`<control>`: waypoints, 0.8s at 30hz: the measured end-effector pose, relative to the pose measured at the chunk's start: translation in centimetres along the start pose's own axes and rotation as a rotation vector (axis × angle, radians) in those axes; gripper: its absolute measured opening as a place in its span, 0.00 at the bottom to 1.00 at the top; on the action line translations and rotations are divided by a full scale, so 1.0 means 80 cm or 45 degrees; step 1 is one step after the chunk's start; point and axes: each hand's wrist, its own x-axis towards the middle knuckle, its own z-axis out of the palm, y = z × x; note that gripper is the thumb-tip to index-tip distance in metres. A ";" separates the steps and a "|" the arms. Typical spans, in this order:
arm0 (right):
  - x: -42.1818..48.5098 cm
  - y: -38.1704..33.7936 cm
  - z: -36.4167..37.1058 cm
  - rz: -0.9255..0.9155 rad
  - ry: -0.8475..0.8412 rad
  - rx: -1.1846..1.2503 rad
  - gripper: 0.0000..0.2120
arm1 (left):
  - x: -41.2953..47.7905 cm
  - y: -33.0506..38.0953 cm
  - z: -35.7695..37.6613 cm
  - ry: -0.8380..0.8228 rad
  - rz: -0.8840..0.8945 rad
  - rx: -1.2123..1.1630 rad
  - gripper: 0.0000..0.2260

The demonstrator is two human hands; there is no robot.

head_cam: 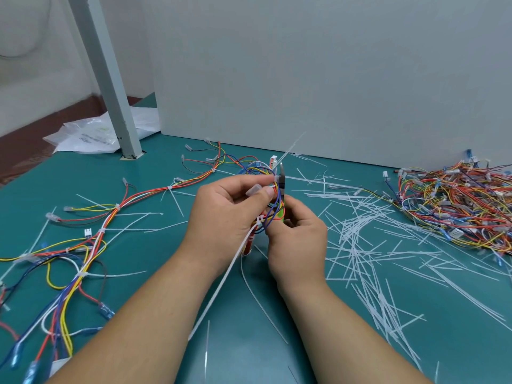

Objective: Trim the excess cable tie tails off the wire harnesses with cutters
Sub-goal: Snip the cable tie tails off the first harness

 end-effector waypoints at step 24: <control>-0.002 -0.001 0.000 0.009 -0.008 -0.023 0.04 | 0.000 0.003 0.002 0.040 -0.042 -0.001 0.11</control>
